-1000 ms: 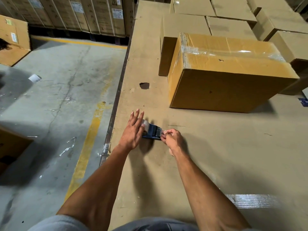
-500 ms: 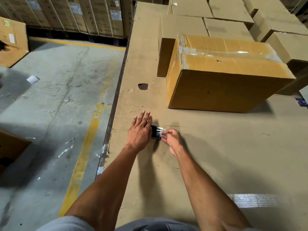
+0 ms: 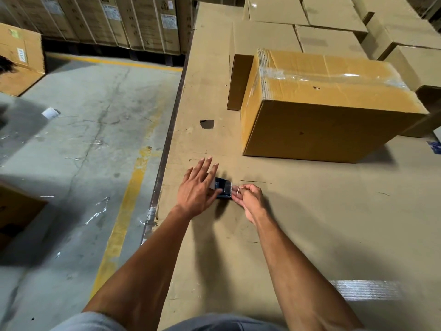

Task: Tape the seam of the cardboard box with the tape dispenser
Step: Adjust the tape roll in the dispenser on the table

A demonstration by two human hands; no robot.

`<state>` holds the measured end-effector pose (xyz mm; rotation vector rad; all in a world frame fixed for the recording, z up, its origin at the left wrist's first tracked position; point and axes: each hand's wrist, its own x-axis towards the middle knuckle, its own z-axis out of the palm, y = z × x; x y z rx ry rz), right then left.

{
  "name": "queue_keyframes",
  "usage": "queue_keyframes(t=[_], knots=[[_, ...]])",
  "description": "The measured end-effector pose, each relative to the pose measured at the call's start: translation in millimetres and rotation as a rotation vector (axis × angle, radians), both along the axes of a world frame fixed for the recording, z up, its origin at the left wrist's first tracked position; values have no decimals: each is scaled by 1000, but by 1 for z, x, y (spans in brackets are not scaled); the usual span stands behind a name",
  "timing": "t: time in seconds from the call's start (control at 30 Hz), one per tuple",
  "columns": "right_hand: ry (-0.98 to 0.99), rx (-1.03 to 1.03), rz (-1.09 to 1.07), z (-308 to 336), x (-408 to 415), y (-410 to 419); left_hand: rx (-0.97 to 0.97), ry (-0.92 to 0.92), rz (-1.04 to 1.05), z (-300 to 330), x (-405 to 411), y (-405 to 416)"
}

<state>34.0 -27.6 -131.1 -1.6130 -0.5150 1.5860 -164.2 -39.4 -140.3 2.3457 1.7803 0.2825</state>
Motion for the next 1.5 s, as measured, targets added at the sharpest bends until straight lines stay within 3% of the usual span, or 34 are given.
queue_keyframes(t=[0.1,0.27,0.6,0.8,0.93,1.07,1.2,1.5], knots=[[4,8,12,-1,0,4,83,107,-79,-7,1,-7],[7,16,45,-2,-13,23,137,194,-35,-15,-6,4],[-32,-19,50,-6,-34,93,206,209,-95,-24,-30,76],[-224,8,-4,-19,-54,153,242,231,-100,-24,-33,133],[-428,51,-29,-61,-60,200,230,252,-103,-23,-32,171],[-489,58,-63,-23,-76,206,204,272,-124,-23,-34,197],[-346,54,-132,-19,-78,207,188,288,-112,-21,-35,198],[-574,204,56,18,-62,153,220,210,4,11,-14,152]])
